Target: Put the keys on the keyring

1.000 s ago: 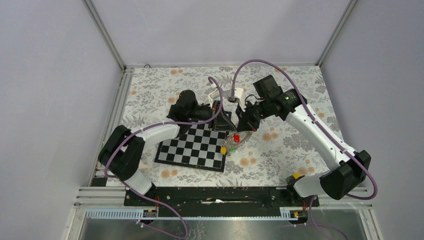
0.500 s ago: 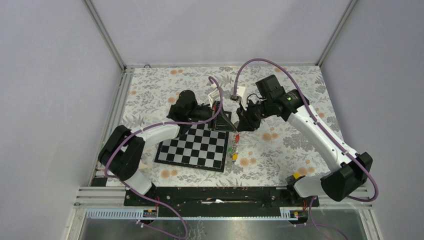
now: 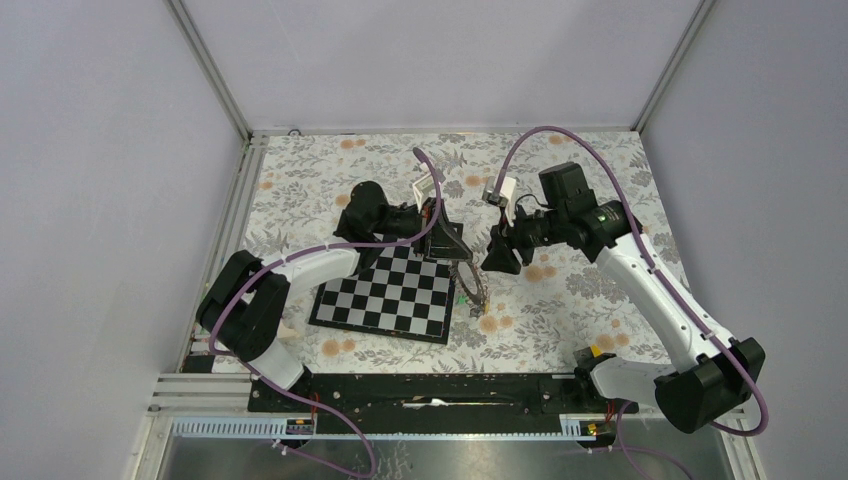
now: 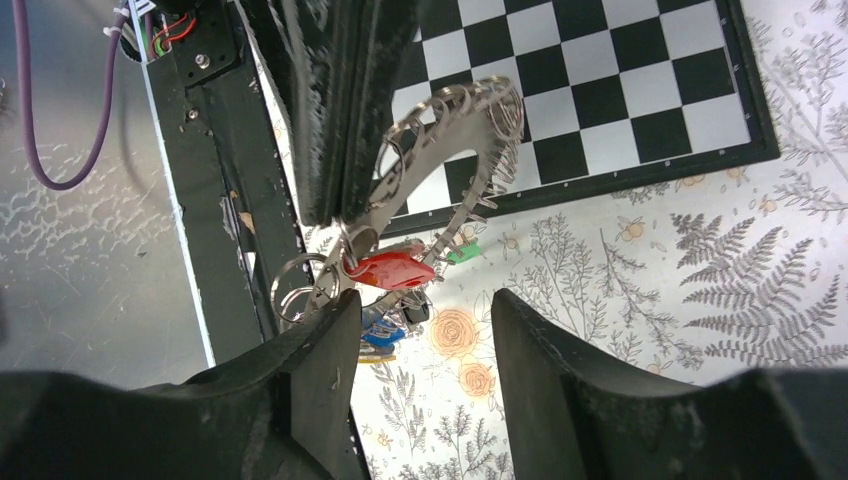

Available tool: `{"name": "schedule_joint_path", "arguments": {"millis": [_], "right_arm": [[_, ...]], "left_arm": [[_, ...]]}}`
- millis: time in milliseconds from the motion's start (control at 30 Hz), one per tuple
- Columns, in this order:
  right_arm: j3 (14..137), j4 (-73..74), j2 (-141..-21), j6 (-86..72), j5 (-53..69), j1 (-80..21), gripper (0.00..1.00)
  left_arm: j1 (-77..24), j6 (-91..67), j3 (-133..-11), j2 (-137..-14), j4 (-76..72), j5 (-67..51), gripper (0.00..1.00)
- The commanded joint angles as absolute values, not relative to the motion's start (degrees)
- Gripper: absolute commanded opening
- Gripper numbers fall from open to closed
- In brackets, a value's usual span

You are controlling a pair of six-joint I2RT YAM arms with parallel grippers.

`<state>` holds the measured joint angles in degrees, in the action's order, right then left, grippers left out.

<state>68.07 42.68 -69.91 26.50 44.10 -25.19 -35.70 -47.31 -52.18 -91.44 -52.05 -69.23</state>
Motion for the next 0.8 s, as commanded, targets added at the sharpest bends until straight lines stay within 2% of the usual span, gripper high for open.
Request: {"name": "schedule_joint_path", "arguments": {"millis": [0,500,767], "right_arm": [[66.41,38.62,-69.22,26.15,46.87,-24.79,0.59],[64.83,38.31,-70.09,26.73,54.11,-24.82,0.68],[63.42,35.77,-70.84,24.52,55.89,-24.79,0.67]], "left_arm": [[-35.95,-49.39,-53.71,-89.87,-58.38,-70.14,0.0],[-35.95,-50.09,-53.7,-90.24,-59.52,-70.05,0.0],[-35.95,-50.69,-53.62,-90.44,-60.56,-69.4,0.0]]}}
